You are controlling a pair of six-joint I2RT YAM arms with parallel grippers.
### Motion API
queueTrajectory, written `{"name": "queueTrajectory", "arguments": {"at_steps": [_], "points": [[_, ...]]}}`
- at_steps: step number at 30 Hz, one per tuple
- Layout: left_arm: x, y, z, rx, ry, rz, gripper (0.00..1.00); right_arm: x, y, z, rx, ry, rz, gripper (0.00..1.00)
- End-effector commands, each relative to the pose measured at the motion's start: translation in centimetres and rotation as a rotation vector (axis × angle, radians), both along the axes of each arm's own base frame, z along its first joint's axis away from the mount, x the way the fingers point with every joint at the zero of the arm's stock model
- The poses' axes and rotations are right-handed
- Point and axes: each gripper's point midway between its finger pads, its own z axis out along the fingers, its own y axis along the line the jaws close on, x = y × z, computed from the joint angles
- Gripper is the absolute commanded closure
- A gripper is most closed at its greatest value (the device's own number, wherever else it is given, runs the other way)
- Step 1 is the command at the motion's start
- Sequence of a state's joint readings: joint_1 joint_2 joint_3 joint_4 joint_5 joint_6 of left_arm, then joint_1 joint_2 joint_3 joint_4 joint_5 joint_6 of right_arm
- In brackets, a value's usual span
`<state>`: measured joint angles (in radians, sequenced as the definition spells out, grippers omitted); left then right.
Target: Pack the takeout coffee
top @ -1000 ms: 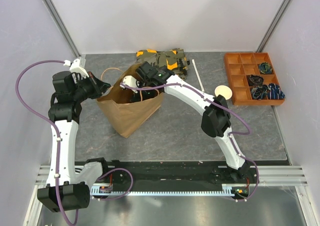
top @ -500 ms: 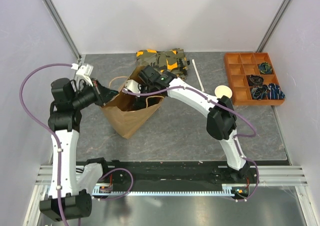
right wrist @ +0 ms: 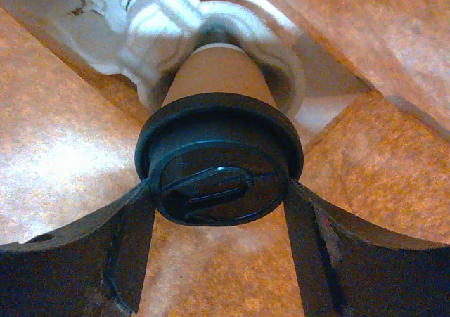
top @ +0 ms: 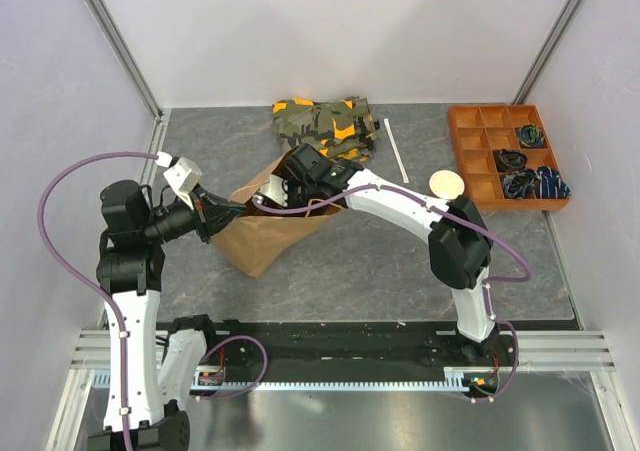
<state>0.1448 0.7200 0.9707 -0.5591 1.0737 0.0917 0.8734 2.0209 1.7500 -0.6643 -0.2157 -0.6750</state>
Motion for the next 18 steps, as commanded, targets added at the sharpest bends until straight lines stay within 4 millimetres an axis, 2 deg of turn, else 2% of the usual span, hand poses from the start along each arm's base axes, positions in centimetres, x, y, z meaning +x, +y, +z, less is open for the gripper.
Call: {"name": "queueTrajectory", "arguments": {"at_steps": [1,7,13,18], "points": [[-0.6,-0.5,0.2,-0.004,0.003,-0.059,0.98,-0.7,-3.8,-6.4,-0.211,0.062,0.000,0.55],[-0.1,-0.8,1.2,-0.056,0.064,-0.084,0.98,-1.9,-3.6,-5.3,-0.227,0.141,0.049,0.56],[0.8,-0.8,1.8,-0.079,0.099,-0.081,0.98,-2.4,-4.7,-4.5,-0.272,0.185,0.067,0.58],[0.4,-1.1,2.3,-0.090,0.092,-0.119,0.98,-3.3,-6.6,-3.9,-0.336,0.221,0.084,0.59]]}}
